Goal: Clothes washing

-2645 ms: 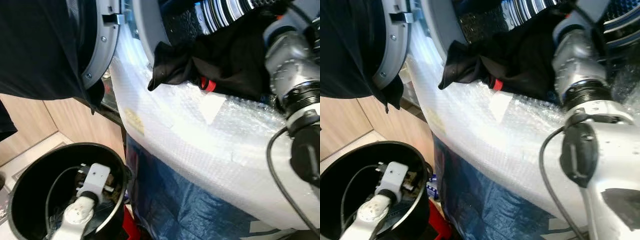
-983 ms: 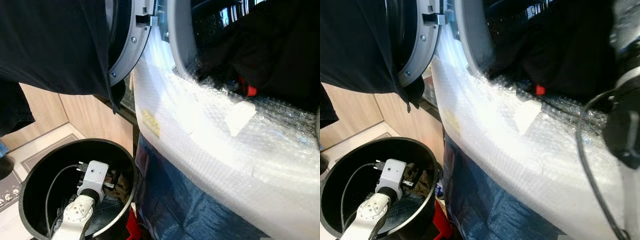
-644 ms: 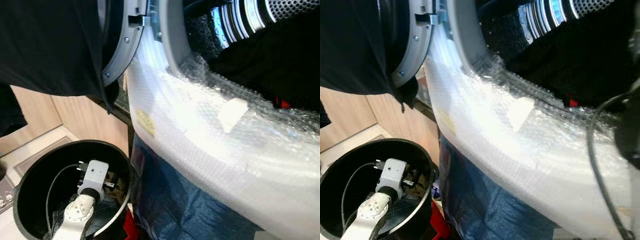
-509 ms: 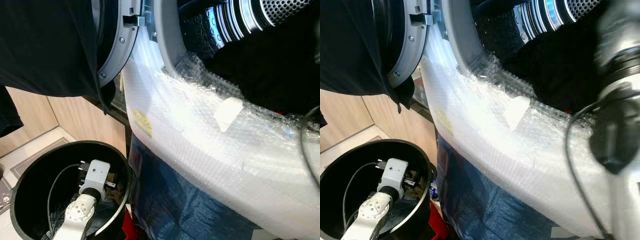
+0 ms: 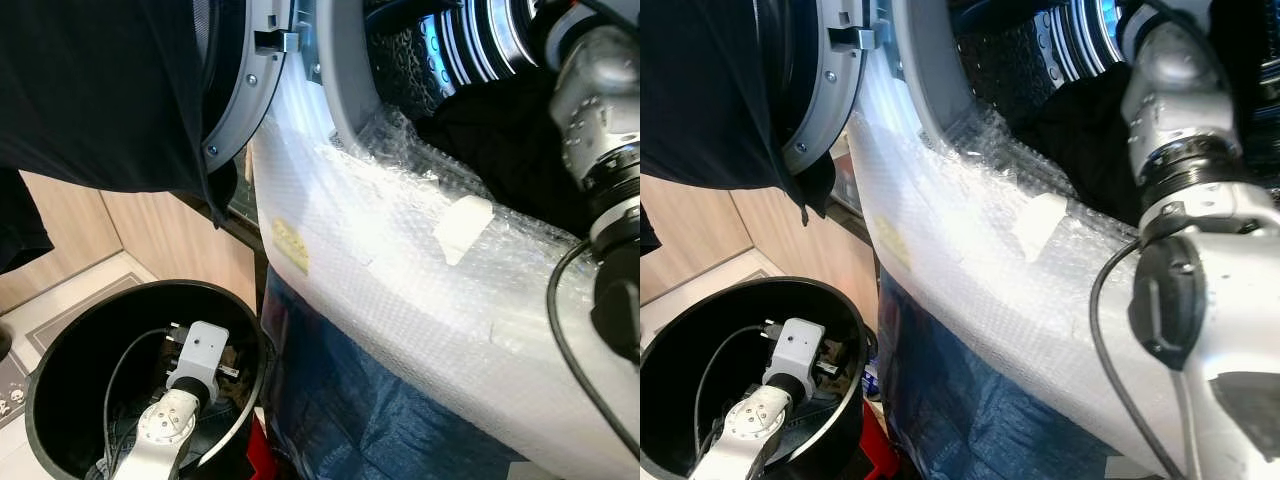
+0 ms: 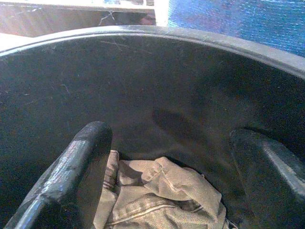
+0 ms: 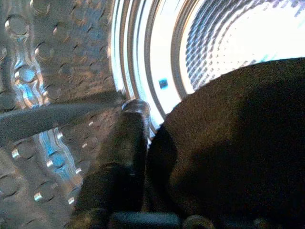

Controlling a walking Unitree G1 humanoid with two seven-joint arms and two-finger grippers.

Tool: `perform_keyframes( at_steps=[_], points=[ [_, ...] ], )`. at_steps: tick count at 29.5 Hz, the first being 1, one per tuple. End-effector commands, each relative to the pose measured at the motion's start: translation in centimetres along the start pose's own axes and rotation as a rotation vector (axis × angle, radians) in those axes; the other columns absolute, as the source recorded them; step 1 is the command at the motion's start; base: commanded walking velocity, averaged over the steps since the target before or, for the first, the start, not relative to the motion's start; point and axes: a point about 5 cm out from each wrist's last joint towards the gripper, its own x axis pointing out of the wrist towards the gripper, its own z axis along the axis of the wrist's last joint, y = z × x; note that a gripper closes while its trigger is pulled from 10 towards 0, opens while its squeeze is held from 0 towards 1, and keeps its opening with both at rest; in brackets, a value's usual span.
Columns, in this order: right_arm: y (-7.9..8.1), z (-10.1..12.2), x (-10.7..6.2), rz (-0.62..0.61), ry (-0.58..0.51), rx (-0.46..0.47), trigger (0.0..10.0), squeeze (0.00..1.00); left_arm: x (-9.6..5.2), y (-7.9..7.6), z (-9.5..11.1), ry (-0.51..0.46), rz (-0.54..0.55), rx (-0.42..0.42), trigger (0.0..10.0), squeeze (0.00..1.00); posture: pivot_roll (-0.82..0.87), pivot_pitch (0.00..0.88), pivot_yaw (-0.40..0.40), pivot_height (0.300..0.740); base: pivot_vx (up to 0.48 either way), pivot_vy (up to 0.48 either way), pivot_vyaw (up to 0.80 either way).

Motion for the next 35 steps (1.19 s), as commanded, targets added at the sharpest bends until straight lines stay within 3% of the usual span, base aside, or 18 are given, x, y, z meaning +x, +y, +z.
perform_keyframes(
  at_steps=[1, 5, 11, 16, 20, 25, 28, 35],
  points=[
    [0.1, 0.8, -0.1, -0.002, -0.017, 0.046, 10.0, 1.00, -0.1, -0.5, -0.6, 0.027, -0.019, 0.010, 10.0, 0.00, 0.11, 0.044, -0.101, 0.740, 0.000, 0.000, 0.00],
    [1.1, 0.5, -0.4, 0.025, 0.000, 0.111, 10.0, 1.00, -0.1, -0.6, -0.6, 0.029, -0.021, 0.007, 10.0, 0.00, 0.11, 0.053, -0.105, 0.740, 0.000, 0.000, 0.00],
    [2.1, -0.2, -1.2, 0.048, 0.020, 0.124, 10.0, 1.00, -0.2, -0.8, -0.8, 0.033, -0.022, 0.000, 10.0, 0.00, 0.10, 0.065, -0.112, 0.740, 0.000, 0.000, 0.00],
    [1.0, 0.5, -2.9, -0.033, -0.040, 0.086, 10.0, 1.00, -0.3, -1.2, -1.0, 0.039, -0.032, 0.002, 10.0, 0.00, 0.10, 0.065, -0.121, 0.740, 0.000, 0.000, 0.00],
    [0.2, 1.1, -4.0, -0.101, -0.121, 0.004, 10.0, 1.00, -0.3, -1.3, -1.0, 0.039, -0.035, 0.000, 10.0, 0.00, 0.10, 0.060, -0.118, 0.740, 0.000, 0.000, 0.00],
    [0.1, 1.2, -5.0, -0.108, -0.110, 0.004, 10.0, 1.00, -0.3, -1.3, -1.0, 0.039, -0.035, 0.000, 10.0, 0.00, 0.10, 0.060, -0.118, 0.740, 0.000, 0.000, 0.00],
    [0.2, 1.5, -6.5, -0.095, -0.139, 0.005, 10.0, 1.00, -0.3, -1.7, -1.2, 0.043, -0.053, 0.001, 10.0, 0.00, 0.10, 0.047, -0.124, 0.740, 0.000, 0.000, 0.00],
    [-0.4, 0.1, -6.8, -0.090, -0.060, -0.031, 10.0, 1.00, -0.3, -1.9, -1.2, 0.046, -0.066, 0.006, 10.0, 0.00, 0.10, 0.040, -0.124, 0.740, 0.000, 0.000, 0.00]
  ],
)
